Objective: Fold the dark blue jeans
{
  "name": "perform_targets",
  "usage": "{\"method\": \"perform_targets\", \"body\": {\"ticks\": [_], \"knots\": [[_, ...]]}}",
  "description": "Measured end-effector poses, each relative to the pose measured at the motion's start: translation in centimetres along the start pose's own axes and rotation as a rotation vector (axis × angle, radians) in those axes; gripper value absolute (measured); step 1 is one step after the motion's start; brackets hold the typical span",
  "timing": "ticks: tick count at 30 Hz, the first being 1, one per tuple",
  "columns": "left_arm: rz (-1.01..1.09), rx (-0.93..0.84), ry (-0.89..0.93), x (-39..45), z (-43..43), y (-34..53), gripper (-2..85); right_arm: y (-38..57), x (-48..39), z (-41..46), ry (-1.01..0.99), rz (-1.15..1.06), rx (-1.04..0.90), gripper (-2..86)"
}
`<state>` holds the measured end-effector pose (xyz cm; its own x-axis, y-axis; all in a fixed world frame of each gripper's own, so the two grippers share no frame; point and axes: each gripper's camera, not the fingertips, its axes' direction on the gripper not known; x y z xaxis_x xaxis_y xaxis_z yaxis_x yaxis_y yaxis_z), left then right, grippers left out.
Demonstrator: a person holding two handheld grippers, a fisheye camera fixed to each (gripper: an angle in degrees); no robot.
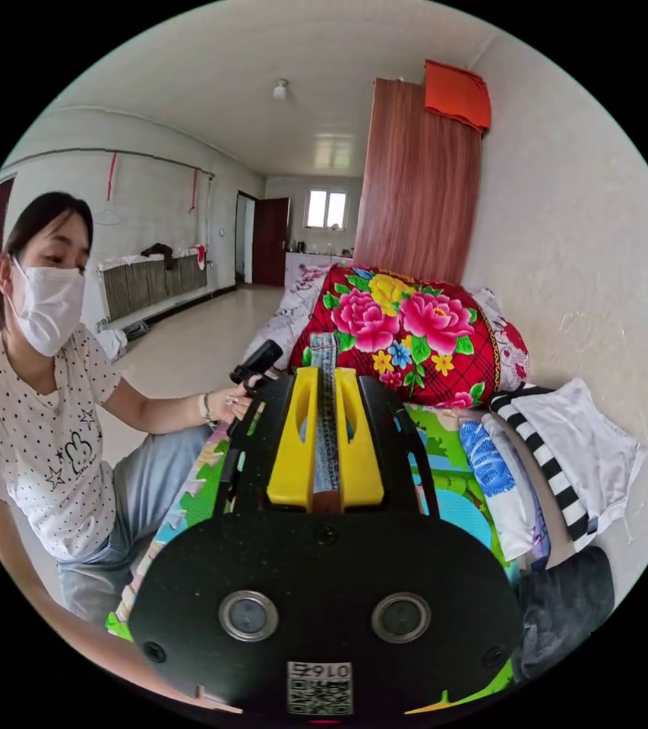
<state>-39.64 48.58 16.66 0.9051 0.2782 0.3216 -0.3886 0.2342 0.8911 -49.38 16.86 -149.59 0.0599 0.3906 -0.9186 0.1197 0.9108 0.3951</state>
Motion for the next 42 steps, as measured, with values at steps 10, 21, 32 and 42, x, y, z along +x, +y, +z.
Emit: {"method": "perform_targets", "body": {"ticks": [10,21,32,42], "knots": [[0.387,0.097,0.126,5.9,-2.3,0.2,-0.7,-2.1,-2.2,-1.1,0.046,0.030,0.048,2.8],[-0.110,0.011,-0.428,1.0,-4.0,-1.2,-0.9,-9.1,1.6,22.6,0.215,0.128,-0.611,3.0],[-0.329,-0.062,-0.569,-0.5,-2.7,-2.4,-1.0,-4.9,-1.8,37.1,0.210,0.177,-0.795,3.1],[-0.384,-0.005,-0.598,1.3,-0.6,-4.4,-0.9,-1.5,-8.3,44.3,0.352,0.135,-0.854,3.8]]}}
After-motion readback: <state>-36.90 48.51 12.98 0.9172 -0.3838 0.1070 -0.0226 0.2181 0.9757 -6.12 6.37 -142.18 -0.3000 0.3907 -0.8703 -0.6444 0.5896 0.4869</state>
